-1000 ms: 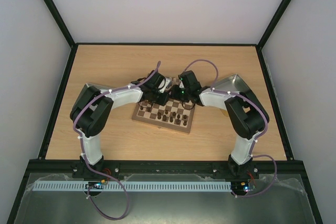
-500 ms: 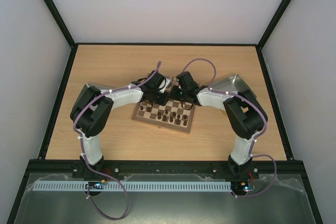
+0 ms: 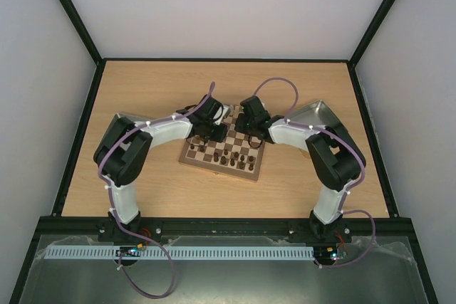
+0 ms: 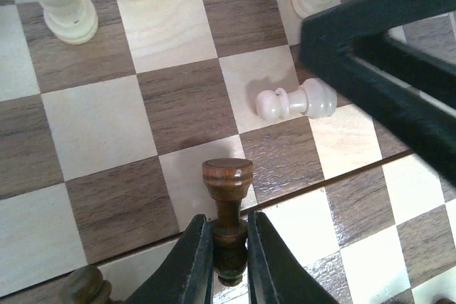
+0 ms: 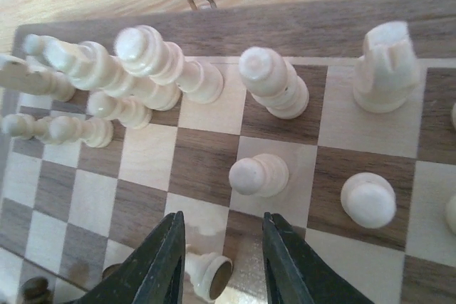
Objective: Set up the chess pieces on the board
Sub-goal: Adjust the chess piece on the chessboard, then pick up the chess piece from the chessboard, then place the chess piece on the chessboard.
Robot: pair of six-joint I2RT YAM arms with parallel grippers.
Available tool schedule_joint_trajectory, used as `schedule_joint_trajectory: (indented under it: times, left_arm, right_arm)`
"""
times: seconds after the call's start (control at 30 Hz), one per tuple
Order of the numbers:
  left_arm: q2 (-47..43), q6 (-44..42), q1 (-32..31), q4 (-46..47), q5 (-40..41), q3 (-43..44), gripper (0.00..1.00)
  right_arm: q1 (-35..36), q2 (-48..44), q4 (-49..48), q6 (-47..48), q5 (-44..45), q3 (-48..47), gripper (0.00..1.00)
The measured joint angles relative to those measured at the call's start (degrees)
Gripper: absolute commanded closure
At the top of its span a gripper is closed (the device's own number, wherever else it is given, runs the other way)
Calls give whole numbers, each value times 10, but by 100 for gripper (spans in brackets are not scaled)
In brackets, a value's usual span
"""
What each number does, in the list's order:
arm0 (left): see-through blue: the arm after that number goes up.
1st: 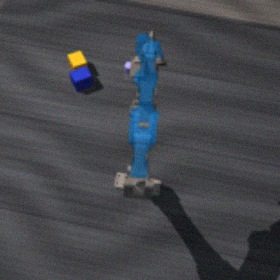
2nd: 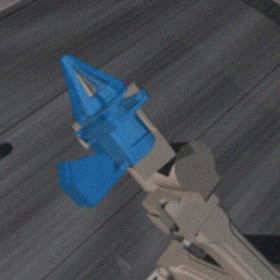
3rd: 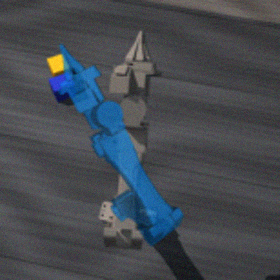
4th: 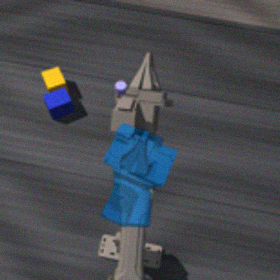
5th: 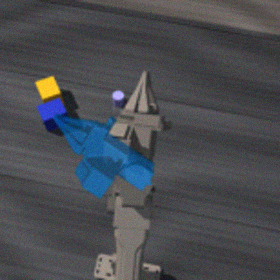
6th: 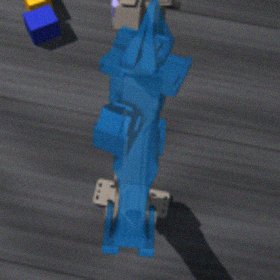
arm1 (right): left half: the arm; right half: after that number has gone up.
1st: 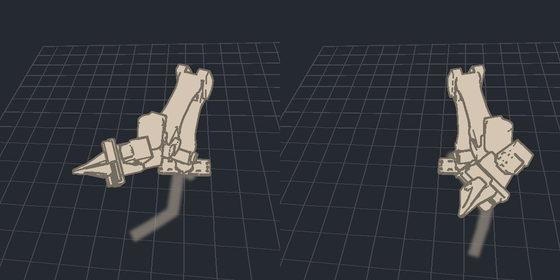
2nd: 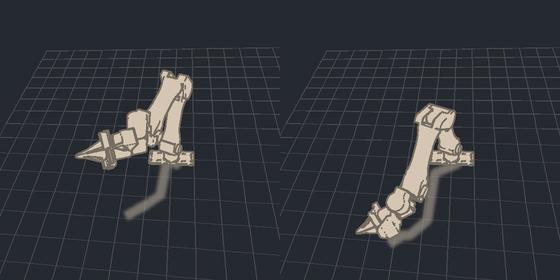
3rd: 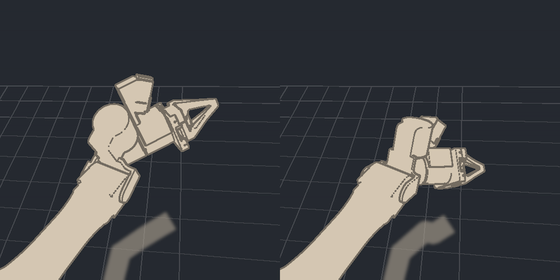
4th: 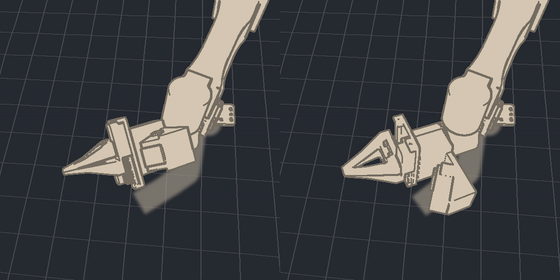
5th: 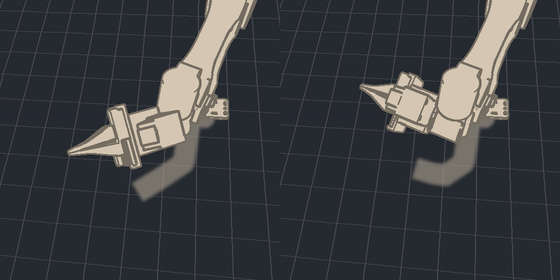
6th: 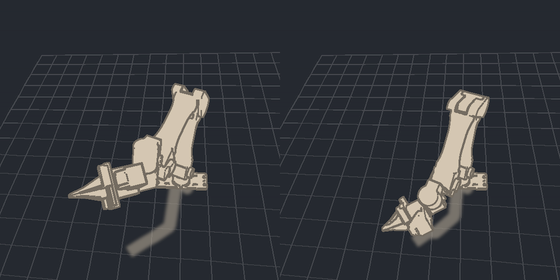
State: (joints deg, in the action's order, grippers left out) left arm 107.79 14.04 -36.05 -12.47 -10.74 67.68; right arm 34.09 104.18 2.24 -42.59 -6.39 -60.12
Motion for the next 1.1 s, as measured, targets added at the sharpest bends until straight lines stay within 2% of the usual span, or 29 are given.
schedule_joint_trajectory:
  times: [0.3,0.43,0.63,0.9,1.1]
  left_arm:
    - [-27,9,12,-1,-39,-3,98]
    - [-57,10,14,-1,-56,-3,98]
    - [-98,9,15,5,-88,-8,98]
    - [-188,-5,15,60,-157,-64,98]
    - [-235,-16,8,117,-213,-90,98]
  right_arm:
    - [0,-119,-46,-21,-7,59,59]
    - [0,-152,-60,-24,-45,70,58]
    - [-2,-200,-62,-35,-108,104,49]
    - [-32,-325,-59,-90,-144,127,41]
    - [-36,-341,-42,-106,-185,120,39]
